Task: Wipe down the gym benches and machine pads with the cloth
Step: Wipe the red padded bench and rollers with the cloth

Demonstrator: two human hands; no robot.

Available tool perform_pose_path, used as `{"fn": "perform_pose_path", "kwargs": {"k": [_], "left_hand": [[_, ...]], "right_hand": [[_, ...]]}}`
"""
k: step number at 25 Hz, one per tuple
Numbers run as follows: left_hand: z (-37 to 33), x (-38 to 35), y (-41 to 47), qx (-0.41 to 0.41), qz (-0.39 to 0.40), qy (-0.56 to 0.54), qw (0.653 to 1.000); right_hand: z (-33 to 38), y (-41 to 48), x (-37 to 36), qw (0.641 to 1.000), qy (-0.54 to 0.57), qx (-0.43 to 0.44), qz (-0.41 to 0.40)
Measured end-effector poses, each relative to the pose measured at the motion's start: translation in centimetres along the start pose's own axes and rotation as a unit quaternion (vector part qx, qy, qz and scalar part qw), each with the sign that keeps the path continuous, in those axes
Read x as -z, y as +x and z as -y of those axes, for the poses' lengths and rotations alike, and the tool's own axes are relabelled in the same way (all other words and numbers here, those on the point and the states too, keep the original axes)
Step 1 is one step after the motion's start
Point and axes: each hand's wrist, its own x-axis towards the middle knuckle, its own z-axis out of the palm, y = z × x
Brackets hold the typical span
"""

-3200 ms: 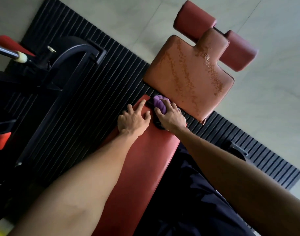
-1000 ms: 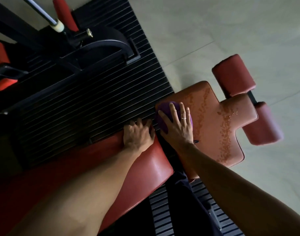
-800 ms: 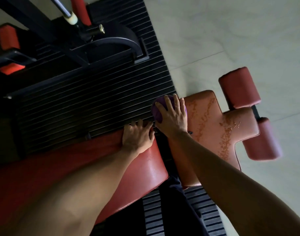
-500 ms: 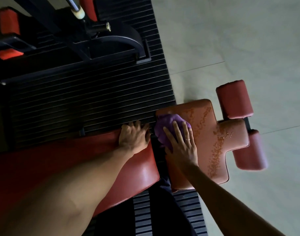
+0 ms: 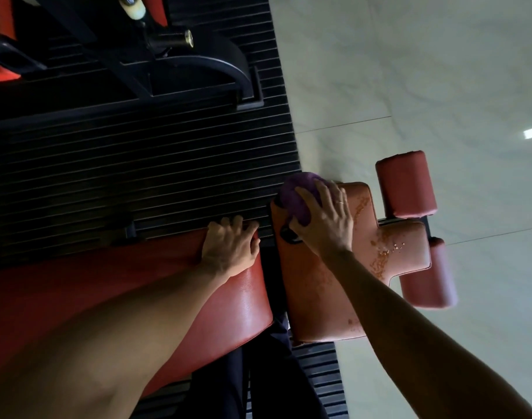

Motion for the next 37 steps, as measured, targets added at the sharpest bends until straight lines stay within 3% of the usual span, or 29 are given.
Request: {"fn": "perform_pose_path", "kwargs": {"k": [2,5,7,10,11,13,15,16,18,20,21,26,28,31,34,37], "left_hand": [[0.0,0.1,0.1,-0.002,-0.001,0.005,1.0],[0.0,0.3,0.1,0.0,-0.001,0.01,1.0],[0.0,0.5,0.1,-0.004,-0.002,0.014,1.0],[0.0,0.6,0.1,-0.006,0.001,0.014,1.0],[0.0,0.6,0.2,-0.008,0.005,0.009,1.0],[0.0,0.5,0.1,-0.01,0.005,0.012,1.0],[0.0,0.6,0.2,-0.006,0.001,0.015,1.0],[0.0,0.8,0.3,-0.007,0.0,0.018,1.0],[-0.1,0.9,-0.1,-0.011,0.004,0.038,0.999],[-0.2,1.2,-0.2,-0.006,0.004,0.05,0.999],[-0.2,1.4,-0.1,-0.005,0.007,0.047,0.999],[-0.4,0.9,-0.2,-0.005,0.007,0.04,0.999],[-0.3,1.0,0.1,0.004,0.012,0.03,0.999],[-0.9,0.8,0.2,0.004,0.029,0.026,0.999],[-2.4,0.6,1.3,-0.009,-0.048,-0.039,0.998],[-5.0,0.5,3.1,-0.031,-0.145,-0.125,0.981]], "right_hand": [[-0.9,-0.8,0.4,0.998,0.011,-0.063,-0.029],[4.3,-0.9,-0.9,0.981,0.05,-0.179,-0.052],[6.2,-1.5,-1.7,0.989,0.057,-0.132,-0.043],[1.8,-1.8,-1.1,1.0,0.028,-0.007,-0.01],[0.4,-1.8,-0.4,0.999,0.026,-0.023,-0.006],[-0.3,-2.0,0.2,0.989,0.045,-0.143,-0.013],[2.3,-1.6,-0.1,0.972,0.071,-0.22,-0.032],[3.5,-1.7,-0.3,0.973,0.08,-0.214,-0.032],[3.8,-3.9,-0.7,0.99,0.079,-0.118,0.004],[1.0,-7.1,-0.1,0.998,0.046,-0.004,0.034],[-0.8,-8.4,0.6,0.998,0.038,0.013,0.039],[-1.5,-4.6,1.7,0.978,0.059,-0.2,0.015],[0.9,-2.6,1.1,0.978,0.076,-0.195,-0.004],[2.0,-5.9,0.6,0.994,0.067,-0.085,0.015],[-1.7,-11.1,1.5,0.999,0.028,-0.022,0.02],[-5.4,-9.4,3.0,0.987,0.05,-0.152,0.014]]}}
